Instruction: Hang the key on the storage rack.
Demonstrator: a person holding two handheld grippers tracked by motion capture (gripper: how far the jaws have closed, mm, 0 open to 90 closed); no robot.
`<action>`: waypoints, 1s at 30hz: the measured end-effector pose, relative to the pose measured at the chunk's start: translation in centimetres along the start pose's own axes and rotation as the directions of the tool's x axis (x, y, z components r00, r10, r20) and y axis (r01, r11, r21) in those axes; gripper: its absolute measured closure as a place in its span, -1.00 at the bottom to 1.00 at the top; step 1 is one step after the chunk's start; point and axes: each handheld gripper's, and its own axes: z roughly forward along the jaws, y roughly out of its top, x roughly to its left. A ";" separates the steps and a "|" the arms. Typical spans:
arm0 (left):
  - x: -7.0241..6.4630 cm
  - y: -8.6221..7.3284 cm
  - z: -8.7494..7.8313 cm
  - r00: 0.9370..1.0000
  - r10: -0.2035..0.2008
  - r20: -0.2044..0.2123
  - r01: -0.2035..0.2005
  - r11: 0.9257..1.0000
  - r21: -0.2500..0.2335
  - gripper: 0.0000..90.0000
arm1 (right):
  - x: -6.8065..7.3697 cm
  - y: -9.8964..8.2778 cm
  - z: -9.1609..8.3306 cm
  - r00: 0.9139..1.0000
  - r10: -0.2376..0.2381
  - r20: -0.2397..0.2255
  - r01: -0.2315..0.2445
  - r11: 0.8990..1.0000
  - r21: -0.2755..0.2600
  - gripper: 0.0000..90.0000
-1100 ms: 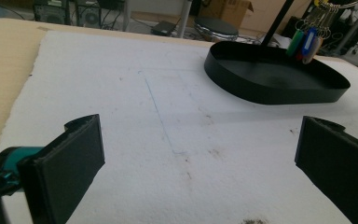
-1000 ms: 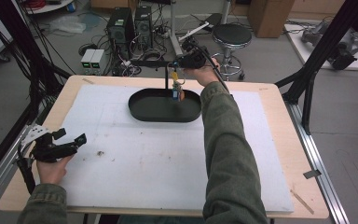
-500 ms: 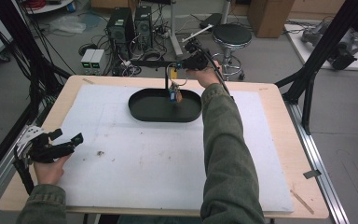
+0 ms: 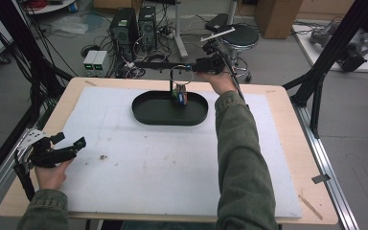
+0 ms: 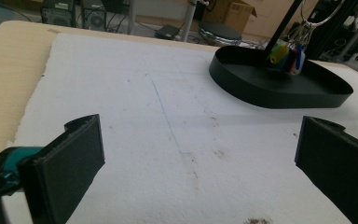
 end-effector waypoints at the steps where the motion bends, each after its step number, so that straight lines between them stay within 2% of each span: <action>1: 0.0 0.0 0.0 1.000 0.005 0.001 -0.005 1.000 0.004 -0.96 | 0.2 0.0 -0.2 1.000 0.005 0.006 -0.005 1.000 -0.006 -0.34; 2: 0.0 0.0 0.0 1.000 0.005 0.001 -0.005 1.000 0.004 -0.96 | 0.4 0.1 -0.4 1.000 0.012 0.019 -0.012 1.000 -0.006 -0.46; 4: -0.1 0.0 0.1 1.000 0.006 0.003 -0.006 1.000 0.005 -0.96 | 0.6 0.1 -0.6 1.000 0.027 0.013 -0.028 0.999 0.030 -0.77; 5: -0.1 0.0 0.1 1.000 0.007 0.003 -0.007 1.000 0.004 -0.96 | 0.8 0.0 -0.7 0.999 0.021 0.040 -0.023 0.999 0.045 -0.78; 7: -0.2 0.0 0.1 1.000 0.011 0.000 -0.011 1.000 0.005 -0.96 | 1.0 -0.2 -0.9 0.998 0.020 0.068 -0.024 0.998 0.059 -0.96; 8: -0.2 0.0 0.1 1.000 0.014 -0.002 -0.014 1.000 0.007 -0.96 | 1.1 -0.3 -1.1 0.996 0.023 0.089 -0.028 0.998 0.055 -0.96; 12: -0.2 0.0 0.1 1.000 0.016 -0.002 -0.016 1.000 0.005 -0.96 | 0.9 -1.3 -1.9 0.994 0.040 0.106 -0.047 0.997 0.062 -0.98; 18: -0.3 0.0 0.1 1.000 0.021 -0.004 -0.020 1.000 0.011 -0.96 | 1.0 -2.8 -3.0 0.989 0.005 0.150 -0.020 0.995 0.099 -0.99; 22: -0.4 -0.1 0.2 1.000 0.026 -0.004 -0.026 1.000 0.017 -0.96 | 0.7 -4.0 -3.7 0.988 0.014 0.152 -0.029 0.994 0.102 -0.99; 30: -0.4 -0.1 0.2 1.000 0.030 -0.004 -0.030 0.999 0.021 -0.96 | 0.7 -5.2 -5.4 0.987 0.023 0.158 -0.037 0.996 0.086 -0.99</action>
